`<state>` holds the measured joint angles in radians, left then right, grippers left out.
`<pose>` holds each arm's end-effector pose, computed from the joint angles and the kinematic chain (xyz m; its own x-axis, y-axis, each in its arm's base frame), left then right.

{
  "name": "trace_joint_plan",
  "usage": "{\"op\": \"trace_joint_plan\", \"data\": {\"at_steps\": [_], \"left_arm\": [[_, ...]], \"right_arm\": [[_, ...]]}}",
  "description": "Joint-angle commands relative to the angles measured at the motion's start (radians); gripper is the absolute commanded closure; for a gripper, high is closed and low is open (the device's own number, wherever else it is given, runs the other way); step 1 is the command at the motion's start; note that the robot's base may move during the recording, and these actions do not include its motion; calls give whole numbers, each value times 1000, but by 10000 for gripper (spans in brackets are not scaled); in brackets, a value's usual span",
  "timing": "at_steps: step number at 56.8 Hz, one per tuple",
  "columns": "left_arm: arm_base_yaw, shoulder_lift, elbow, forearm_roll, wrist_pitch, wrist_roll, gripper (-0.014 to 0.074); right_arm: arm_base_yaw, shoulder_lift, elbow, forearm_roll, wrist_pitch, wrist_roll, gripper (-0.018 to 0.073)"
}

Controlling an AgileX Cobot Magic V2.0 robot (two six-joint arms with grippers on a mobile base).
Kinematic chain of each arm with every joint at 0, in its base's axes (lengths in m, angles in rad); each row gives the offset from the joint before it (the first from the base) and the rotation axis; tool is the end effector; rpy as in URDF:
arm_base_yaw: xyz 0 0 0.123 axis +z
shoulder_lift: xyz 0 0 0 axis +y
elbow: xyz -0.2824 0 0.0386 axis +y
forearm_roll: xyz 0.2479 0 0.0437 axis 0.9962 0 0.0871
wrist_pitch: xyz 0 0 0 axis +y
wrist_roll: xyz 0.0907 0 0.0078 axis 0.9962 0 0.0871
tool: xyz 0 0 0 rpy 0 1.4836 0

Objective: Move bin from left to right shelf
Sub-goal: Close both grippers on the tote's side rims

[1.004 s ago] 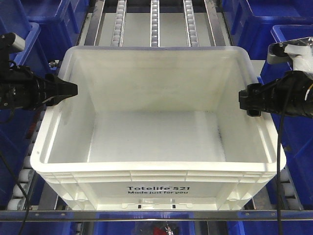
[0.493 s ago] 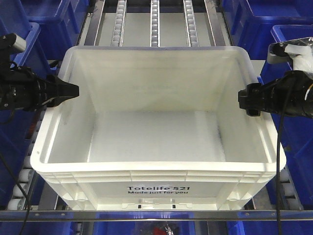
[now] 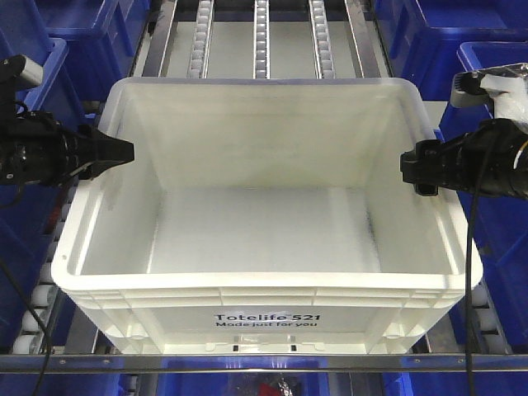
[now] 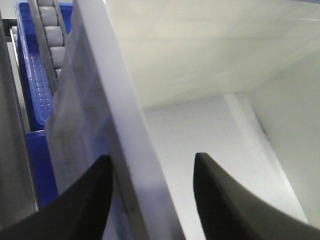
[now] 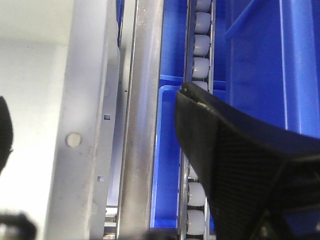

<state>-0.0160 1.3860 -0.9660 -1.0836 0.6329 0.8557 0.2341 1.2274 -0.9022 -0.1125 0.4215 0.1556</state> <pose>0.2905 -0.0523 0.2987 -0.6671 -0.1030 -0.7378 0.3394 0.8396 -0.4241 0.2559 0.0567 0.3085 -0.6037 -0.0897 -0.7921 -0.1647 0.9863 0.0138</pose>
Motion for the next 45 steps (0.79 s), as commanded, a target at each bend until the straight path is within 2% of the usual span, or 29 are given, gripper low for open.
{"op": "trace_joint_plan", "data": {"at_steps": [1,28,45], "left_arm": [[-6,-28,-35,-56,4,6,274],[-8,-28,-35,-78,23,6,283],[-82,5,-35,-75,-23,6,283]], "right_arm": [[-4,-20,-35,-5,-63,-9,-23],[-4,-20,-35,0,-63,-9,-23],[-4,-20,-35,24,-61,-9,-23]]}}
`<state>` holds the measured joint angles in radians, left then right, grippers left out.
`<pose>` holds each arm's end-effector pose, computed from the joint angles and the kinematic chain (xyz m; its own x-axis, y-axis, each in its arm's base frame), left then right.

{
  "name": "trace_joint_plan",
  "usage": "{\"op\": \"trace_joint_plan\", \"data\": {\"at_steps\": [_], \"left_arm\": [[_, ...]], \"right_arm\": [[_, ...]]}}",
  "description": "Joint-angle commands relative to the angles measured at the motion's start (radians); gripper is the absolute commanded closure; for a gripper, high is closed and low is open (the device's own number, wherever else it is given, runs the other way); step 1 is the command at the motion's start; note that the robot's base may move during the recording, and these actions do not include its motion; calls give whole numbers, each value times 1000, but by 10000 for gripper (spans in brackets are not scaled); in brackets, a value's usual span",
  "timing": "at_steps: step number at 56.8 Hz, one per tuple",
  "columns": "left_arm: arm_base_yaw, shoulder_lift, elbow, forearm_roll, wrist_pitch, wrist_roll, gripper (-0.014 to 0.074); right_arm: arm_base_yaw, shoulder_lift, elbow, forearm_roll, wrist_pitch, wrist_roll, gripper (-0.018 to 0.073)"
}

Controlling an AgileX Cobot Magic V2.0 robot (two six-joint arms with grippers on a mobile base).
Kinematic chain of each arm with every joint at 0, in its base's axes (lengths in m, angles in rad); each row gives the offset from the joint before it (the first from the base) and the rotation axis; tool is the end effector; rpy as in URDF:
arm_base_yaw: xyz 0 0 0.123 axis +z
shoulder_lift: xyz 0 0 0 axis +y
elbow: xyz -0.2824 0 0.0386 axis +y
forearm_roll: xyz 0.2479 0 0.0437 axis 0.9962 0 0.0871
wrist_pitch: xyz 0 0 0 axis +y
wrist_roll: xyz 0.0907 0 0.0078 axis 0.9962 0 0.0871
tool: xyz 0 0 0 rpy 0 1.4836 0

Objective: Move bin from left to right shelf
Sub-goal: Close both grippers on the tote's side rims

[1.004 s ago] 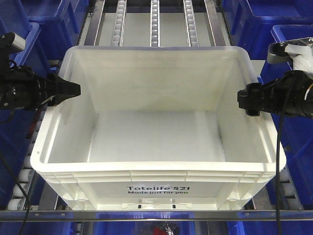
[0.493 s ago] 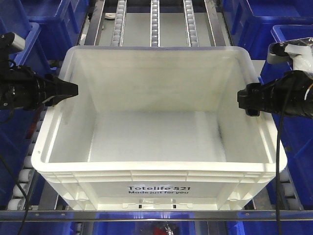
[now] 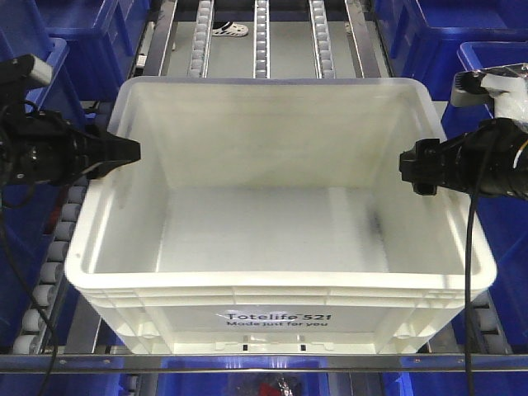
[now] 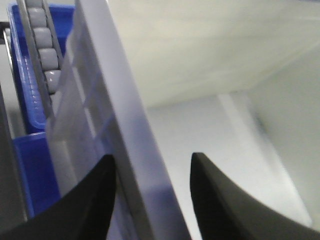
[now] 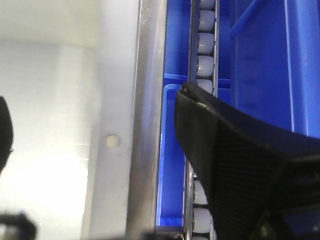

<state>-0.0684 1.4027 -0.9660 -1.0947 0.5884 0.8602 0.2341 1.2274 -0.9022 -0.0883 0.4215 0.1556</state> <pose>0.2933 -0.0652 0.2949 -0.6637 -0.0897 -0.7426 0.3537 0.8371 -0.4173 0.2557 0.0576 0.3084 -0.6085 -0.0681 -0.7906 -0.1589 0.9866 0.0373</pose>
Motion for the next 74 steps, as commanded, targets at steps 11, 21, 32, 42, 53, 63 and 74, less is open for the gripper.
{"op": "trace_joint_plan", "data": {"at_steps": [11,21,32,42,53,63,74], "left_arm": [[-34,4,-35,-68,18,2,283],[-34,4,-35,-74,17,2,284],[-34,4,-35,-83,26,2,307],[-34,4,-35,-91,29,2,366],[-34,4,-35,-91,29,2,472],[-34,4,-35,-91,32,2,582],[-34,4,-35,-91,32,2,603]], "right_arm": [[-4,-20,-35,-3,-25,-13,-23],[-4,-20,-35,-3,-17,-21,-23],[-4,-20,-35,-3,-17,-21,37],[-4,-20,-35,-2,-12,-21,218],[-4,-20,-35,-2,-10,-21,494],[-4,-20,-35,-2,-11,-20,569],[-4,-20,-35,-2,-19,-20,567]]}}
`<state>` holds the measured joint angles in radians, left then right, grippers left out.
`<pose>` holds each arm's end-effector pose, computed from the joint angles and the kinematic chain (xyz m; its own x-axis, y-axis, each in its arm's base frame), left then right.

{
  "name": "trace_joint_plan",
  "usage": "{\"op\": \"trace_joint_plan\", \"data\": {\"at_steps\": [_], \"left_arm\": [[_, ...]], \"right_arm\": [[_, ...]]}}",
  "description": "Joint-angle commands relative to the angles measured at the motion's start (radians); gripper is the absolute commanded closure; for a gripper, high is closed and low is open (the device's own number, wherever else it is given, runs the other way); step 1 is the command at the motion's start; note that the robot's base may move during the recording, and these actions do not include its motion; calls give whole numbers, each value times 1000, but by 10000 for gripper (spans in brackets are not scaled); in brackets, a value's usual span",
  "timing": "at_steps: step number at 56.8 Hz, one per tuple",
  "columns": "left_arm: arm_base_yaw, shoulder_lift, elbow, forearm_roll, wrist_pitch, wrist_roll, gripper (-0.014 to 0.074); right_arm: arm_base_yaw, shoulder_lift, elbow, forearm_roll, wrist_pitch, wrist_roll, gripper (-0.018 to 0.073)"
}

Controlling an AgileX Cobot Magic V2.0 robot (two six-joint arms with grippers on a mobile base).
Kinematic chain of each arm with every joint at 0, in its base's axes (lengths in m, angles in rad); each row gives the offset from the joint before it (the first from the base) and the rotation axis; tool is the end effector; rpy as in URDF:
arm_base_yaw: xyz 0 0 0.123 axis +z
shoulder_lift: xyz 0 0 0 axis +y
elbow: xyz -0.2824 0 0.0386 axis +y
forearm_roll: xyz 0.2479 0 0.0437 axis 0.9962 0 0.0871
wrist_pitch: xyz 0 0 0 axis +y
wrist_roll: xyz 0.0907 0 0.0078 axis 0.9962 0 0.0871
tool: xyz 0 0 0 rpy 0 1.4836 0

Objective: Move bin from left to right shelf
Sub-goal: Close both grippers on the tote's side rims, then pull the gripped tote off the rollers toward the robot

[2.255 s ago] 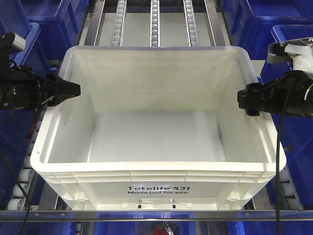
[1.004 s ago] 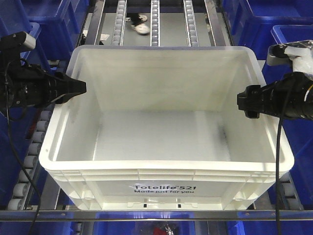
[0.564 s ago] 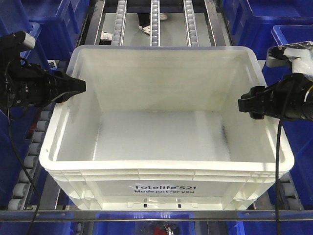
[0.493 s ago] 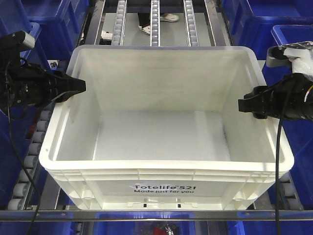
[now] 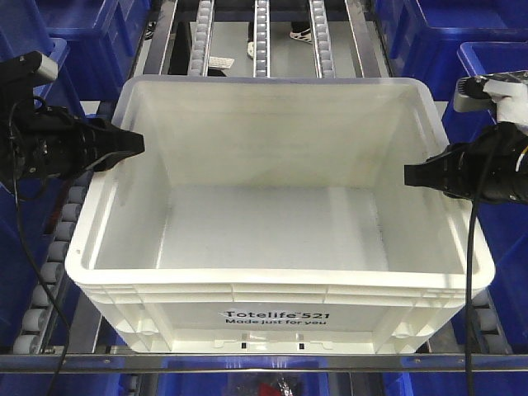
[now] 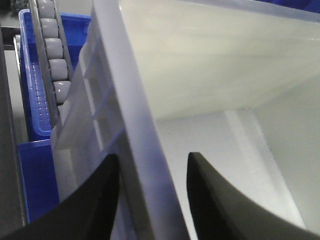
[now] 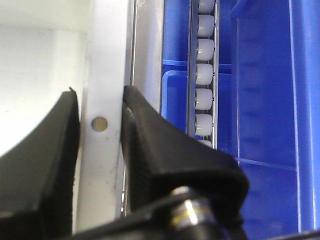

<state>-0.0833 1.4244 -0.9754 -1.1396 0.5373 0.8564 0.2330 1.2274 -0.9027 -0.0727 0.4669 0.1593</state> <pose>0.3009 -0.0677 0.2939 -0.6539 -0.1416 -0.7432 0.3180 0.8399 -0.4398 0.2531 0.0570 0.3053 -0.6460 -0.0565 -0.7613 -0.1463 0.9879 0.0508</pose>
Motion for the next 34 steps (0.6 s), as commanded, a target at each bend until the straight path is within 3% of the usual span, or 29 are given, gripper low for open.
{"op": "trace_joint_plan", "data": {"at_steps": [1,12,24,34], "left_arm": [[-19,-18,-26,-46,83,6,603],[-19,-18,-26,-47,78,6,603],[-19,-18,-26,-110,83,7,601],[-19,-20,-26,-146,112,61,600]], "right_arm": [[-2,-20,-34,-18,-64,-23,567],[-2,-20,-34,-18,-64,-23,567],[-2,-20,-34,-18,-67,-24,567],[-2,-23,-34,-18,-89,-24,567]]}}
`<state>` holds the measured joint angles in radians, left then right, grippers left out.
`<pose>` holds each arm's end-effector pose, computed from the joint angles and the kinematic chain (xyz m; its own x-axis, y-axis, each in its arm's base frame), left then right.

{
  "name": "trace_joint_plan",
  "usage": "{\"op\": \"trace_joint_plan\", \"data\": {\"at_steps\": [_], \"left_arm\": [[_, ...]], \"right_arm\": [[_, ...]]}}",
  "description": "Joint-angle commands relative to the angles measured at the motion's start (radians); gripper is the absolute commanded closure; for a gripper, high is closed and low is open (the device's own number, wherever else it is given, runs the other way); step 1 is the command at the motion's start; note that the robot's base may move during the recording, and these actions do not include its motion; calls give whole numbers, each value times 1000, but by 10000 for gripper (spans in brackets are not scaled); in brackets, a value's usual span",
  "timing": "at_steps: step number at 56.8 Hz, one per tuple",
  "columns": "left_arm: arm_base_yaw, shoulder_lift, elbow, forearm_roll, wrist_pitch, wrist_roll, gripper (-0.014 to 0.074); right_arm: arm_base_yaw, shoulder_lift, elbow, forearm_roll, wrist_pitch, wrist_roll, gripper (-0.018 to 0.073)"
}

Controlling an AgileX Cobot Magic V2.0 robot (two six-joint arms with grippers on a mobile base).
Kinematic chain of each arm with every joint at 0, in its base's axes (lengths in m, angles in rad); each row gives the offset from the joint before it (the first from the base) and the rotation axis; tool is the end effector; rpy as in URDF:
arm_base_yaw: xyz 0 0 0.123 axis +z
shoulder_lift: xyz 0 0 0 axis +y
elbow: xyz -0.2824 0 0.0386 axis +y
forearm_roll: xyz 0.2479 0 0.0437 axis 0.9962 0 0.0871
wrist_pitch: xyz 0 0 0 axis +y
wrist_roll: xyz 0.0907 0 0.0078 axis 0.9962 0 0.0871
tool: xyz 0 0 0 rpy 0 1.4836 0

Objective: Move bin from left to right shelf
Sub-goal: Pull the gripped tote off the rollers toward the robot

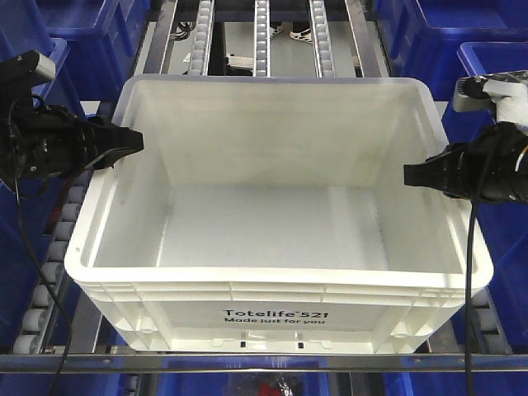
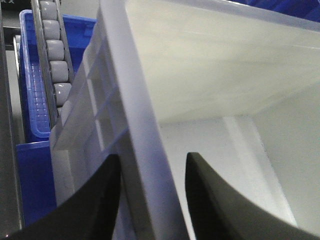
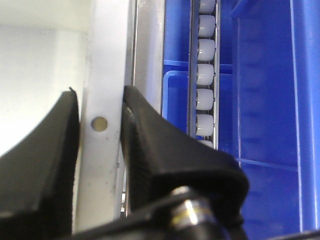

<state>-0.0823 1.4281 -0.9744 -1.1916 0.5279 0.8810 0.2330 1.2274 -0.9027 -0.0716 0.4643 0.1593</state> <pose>0.3027 -0.0678 0.2946 -0.6454 -0.1727 -0.7441 0.3087 0.8320 -0.4609 0.2533 0.0571 0.3055 -0.6442 -0.0552 -0.7628 -0.1463 0.9879 0.0521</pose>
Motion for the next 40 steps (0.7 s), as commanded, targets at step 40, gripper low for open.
{"op": "trace_joint_plan", "data": {"at_steps": [40], "left_arm": [[-20,-118,-27,-150,85,60,600]], "right_arm": [[-2,-24,-138,-4,-78,-24,567]]}}
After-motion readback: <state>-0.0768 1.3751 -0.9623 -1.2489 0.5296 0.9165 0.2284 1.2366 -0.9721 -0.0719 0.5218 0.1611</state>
